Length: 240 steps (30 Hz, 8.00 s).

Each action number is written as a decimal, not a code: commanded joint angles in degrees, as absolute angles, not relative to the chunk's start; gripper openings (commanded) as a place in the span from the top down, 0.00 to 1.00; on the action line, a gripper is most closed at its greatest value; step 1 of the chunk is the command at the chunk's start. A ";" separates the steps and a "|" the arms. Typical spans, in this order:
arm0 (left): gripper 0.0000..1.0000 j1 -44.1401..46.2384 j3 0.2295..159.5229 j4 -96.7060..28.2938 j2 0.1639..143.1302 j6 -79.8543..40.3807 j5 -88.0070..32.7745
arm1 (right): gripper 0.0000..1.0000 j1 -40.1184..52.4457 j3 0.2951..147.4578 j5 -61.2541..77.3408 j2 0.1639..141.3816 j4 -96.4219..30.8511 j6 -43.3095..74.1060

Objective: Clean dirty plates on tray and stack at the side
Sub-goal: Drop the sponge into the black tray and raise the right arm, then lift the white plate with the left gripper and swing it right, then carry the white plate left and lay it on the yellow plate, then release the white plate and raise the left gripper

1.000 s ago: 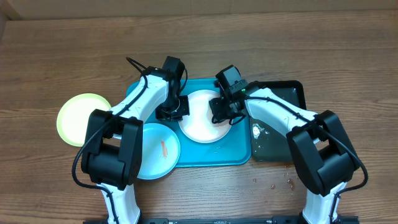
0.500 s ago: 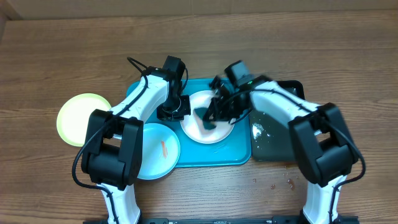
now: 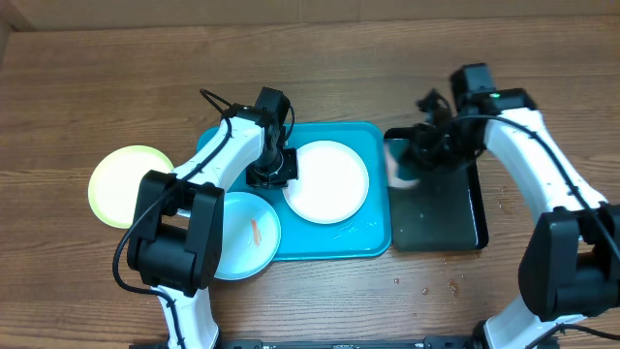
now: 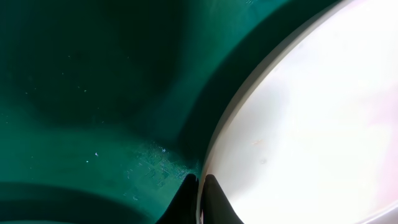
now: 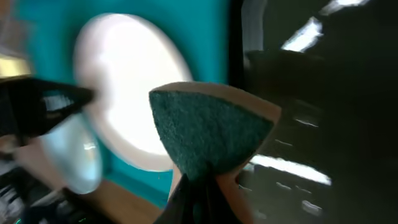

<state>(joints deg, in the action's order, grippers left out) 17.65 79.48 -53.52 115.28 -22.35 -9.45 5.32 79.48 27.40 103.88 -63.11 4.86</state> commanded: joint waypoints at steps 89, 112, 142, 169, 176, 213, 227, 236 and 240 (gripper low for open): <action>0.96 10.79 94.91 -52.01 110.37 -10.92 -24.25 | 0.00 -18.92 81.76 6.07 103.26 -59.66 10.50; 0.96 38.04 98.48 -50.09 103.07 -21.93 18.17 | 0.00 -18.92 81.73 6.07 103.26 -59.66 10.50; 0.96 68.12 98.48 -33.12 103.07 -1.78 79.90 | 0.00 -18.92 81.76 6.07 103.26 -59.66 10.50; 0.95 68.36 98.37 -37.01 103.11 -11.53 66.59 | 0.00 -18.92 81.76 6.07 103.26 -59.66 10.50; 0.96 63.68 98.35 -40.03 103.74 -24.86 65.89 | 0.00 -18.92 81.73 6.07 103.26 -59.66 10.50; 0.96 14.90 98.35 -68.93 103.74 -38.24 6.33 | 0.00 -18.92 81.76 6.07 103.26 -59.66 10.50; 0.95 -19.33 98.28 -79.68 103.74 -37.45 11.53 | 0.00 -18.92 81.76 6.07 103.26 -59.66 10.50; 0.96 -29.17 95.46 -78.15 103.74 -39.09 17.96 | 0.00 -18.92 81.73 6.07 103.26 -59.66 10.50; 0.96 -28.99 91.37 -74.37 103.74 -38.89 17.98 | 0.00 -18.92 81.76 6.07 103.26 -59.66 10.50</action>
<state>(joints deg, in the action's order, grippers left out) -29.58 94.13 -75.48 104.14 -38.04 16.71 -18.72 80.99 5.98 103.88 -59.96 10.31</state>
